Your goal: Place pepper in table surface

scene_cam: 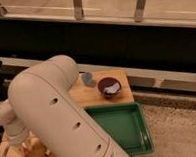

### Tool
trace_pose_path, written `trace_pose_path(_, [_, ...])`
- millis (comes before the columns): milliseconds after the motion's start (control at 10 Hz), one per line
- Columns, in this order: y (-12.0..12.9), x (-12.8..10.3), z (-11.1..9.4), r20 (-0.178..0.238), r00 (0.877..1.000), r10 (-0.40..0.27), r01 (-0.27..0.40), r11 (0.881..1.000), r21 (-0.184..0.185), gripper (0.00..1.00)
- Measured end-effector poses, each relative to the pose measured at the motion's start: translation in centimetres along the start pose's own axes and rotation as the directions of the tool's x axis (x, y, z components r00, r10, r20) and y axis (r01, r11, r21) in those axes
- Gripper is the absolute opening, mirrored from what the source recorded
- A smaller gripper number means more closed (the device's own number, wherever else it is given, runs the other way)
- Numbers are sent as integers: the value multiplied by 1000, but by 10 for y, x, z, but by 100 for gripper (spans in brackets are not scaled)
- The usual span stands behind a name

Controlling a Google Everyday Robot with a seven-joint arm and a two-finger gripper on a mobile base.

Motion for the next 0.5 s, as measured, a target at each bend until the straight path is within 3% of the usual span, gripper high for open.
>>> trace_pose_path(500, [-2,-1,2,6,1000,4,-4,1000,11,0])
